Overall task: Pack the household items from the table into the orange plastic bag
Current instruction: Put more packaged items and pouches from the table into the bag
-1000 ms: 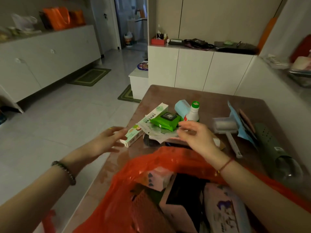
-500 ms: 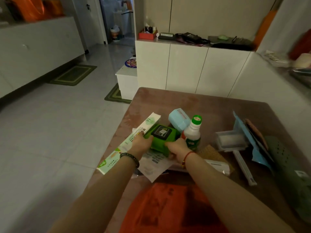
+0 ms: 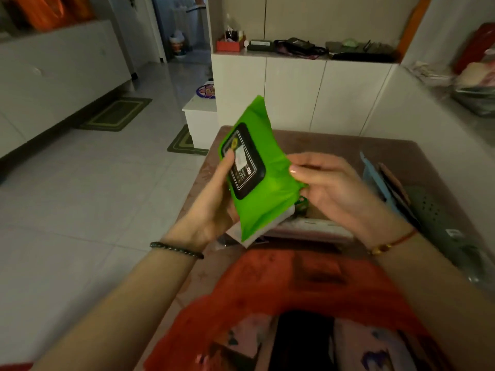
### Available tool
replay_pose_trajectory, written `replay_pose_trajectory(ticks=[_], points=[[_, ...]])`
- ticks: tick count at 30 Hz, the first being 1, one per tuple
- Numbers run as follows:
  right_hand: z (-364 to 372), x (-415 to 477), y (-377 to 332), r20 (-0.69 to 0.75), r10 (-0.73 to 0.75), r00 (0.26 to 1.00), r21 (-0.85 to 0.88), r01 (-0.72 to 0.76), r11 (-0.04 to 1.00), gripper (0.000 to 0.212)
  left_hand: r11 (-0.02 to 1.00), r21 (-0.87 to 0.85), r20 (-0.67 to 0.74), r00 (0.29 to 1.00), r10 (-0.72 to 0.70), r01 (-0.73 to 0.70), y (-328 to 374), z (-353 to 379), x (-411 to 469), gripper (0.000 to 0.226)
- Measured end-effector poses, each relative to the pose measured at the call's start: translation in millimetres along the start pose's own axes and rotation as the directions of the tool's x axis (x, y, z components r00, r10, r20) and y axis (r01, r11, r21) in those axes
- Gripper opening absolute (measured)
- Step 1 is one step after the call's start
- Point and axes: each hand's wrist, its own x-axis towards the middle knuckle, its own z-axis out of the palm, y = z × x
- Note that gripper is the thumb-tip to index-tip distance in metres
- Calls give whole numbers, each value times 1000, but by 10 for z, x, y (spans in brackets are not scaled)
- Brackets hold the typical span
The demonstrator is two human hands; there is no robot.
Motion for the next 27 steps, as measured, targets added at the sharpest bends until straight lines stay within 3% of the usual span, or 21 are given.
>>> replay_pose_trajectory(ticks=[2, 6, 10, 12, 13, 14, 16, 18, 20, 22, 23, 25, 27], points=[[-12, -389, -166, 40, -56, 998, -77, 59, 995, 23, 991, -117, 81, 994, 68, -58, 23, 218, -361, 58], [-76, -1144, -273, 63, -28, 998, -329, 48, 943, 69, 986, 13, 55, 984, 168, -169, -302, 550, -986, 49], [-29, -1666, -106, -29, -25, 999, -472, 9, 882, 52, 911, 282, 113, 953, 280, -301, -753, 812, -1322, 40], [-78, -1883, 24, -139, 19, 990, -328, -64, 943, 38, 839, 424, 202, 938, 281, -343, -927, 826, -1375, 33], [-149, -1993, 97, -182, 75, 980, -207, -113, 972, 39, 736, 550, 252, 919, 304, -395, -995, 780, -1373, 33], [-212, -2101, 153, -239, 136, 961, -95, -163, 982, 51, 562, 689, 311, 887, 341, -458, -1033, 716, -1346, 39], [-389, -2293, 281, -374, 202, 905, 14, -212, 977, 76, 88, 876, 413, 831, 372, -475, -1096, 518, -1228, 63], [-541, -2436, 370, -451, 219, 865, -3, -247, 969, 94, -315, 882, 453, 811, 371, -349, -1149, 337, -1041, 76], [-611, -2550, 431, -433, 281, 857, -72, -343, 937, 94, -527, 820, 407, 876, 260, -224, -1108, 300, -903, 68], [-599, -2596, 545, -383, 354, 853, -172, -442, 880, 83, -548, 823, 303, 932, 200, -150, -1073, 322, -788, 49], [-592, -2589, 636, -355, 382, 854, -236, -477, 847, 90, -483, 867, 258, 939, 228, -121, -1042, 342, -751, 38], [-589, -2500, 805, -373, 378, 848, -343, -504, 793, 101, -179, 974, 193, 925, 328, -140, -990, 383, -712, 23], [-657, -2364, 915, -412, 312, 856, -383, -473, 793, 87, 115, 965, 174, 905, 389, -235, -941, 396, -655, 6]])
